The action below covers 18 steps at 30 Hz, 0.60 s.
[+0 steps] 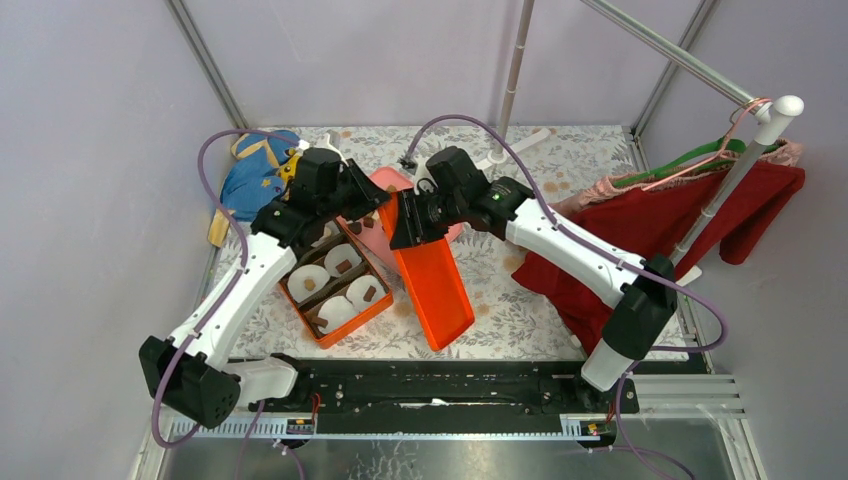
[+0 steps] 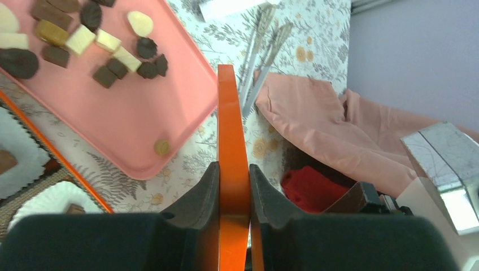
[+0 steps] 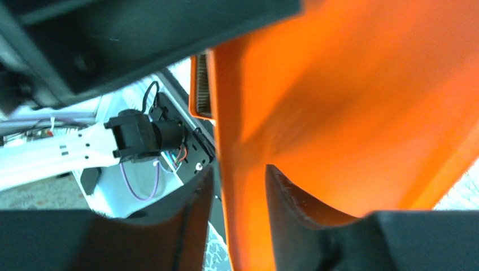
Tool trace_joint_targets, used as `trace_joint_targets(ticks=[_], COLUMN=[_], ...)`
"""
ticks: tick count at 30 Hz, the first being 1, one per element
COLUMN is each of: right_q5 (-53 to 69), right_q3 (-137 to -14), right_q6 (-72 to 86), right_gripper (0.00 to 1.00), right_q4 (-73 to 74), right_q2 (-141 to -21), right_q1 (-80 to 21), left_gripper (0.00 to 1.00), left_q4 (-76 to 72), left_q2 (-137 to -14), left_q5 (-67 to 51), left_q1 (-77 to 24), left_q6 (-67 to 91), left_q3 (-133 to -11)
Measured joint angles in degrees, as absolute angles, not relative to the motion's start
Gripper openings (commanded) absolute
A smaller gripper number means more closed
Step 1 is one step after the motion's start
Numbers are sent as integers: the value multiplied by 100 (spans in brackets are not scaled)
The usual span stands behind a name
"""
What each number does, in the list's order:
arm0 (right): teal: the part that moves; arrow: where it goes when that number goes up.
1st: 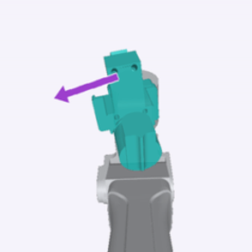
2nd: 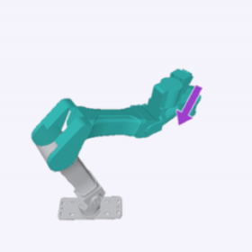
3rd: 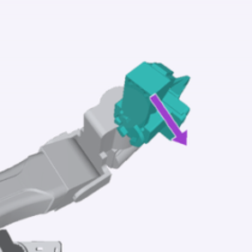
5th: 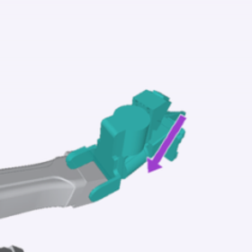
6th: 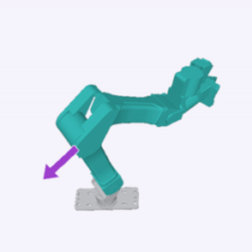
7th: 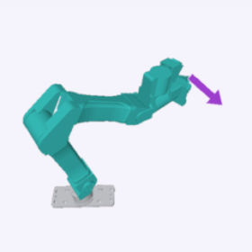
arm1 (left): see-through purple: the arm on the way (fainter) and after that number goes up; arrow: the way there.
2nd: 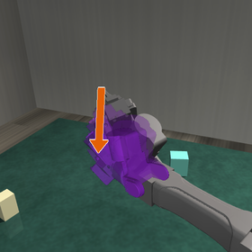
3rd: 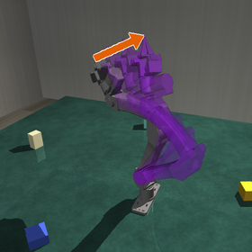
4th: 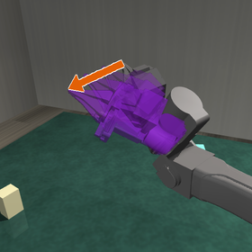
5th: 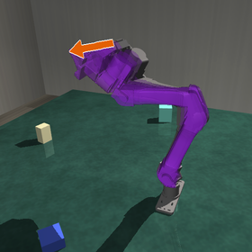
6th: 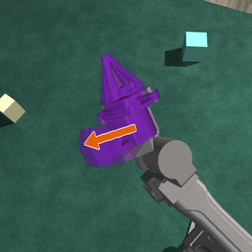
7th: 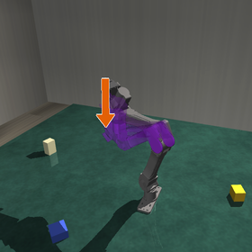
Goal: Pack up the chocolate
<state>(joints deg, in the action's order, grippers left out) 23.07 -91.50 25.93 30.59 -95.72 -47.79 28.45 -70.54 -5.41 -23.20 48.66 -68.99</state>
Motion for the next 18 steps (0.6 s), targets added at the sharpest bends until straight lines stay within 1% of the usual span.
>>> trace_joint_targets(ticks=[2,4,9,11,15,18], right_q5=[2071,1693,447,45,-755,-1562], right_q3=[-9150,-9150,-9120,-9072,-8960,-8962], right_q6=[2521,2414,2005,1887,1634,1363], right_gripper=[65,75,92,95,95,95], right_q4=[3098,3157,3315,3312,3267,3201], right_q2=[-9570,-9537,-9196,-9002,-8595,-8530], right_q1=[-4794,-4856,-5354,-5583,-6027,-6453], left_gripper=[1,0,0,0,0,0], left_q4=[3024,3253,3728,3841,4115,4263], left_q2=[-7076,-7142,-7358,-7367,-7391,-7470], left_q5=[-449,-360,-145,-27,301,482], left_q1=[-2320,-2316,-2316,-2316,-2316,-2309], left_q6=[4812,4775,4786,4816,4875,4954], left_q3=[-7046,-7301,-8088,-8311,-8663,-8779])
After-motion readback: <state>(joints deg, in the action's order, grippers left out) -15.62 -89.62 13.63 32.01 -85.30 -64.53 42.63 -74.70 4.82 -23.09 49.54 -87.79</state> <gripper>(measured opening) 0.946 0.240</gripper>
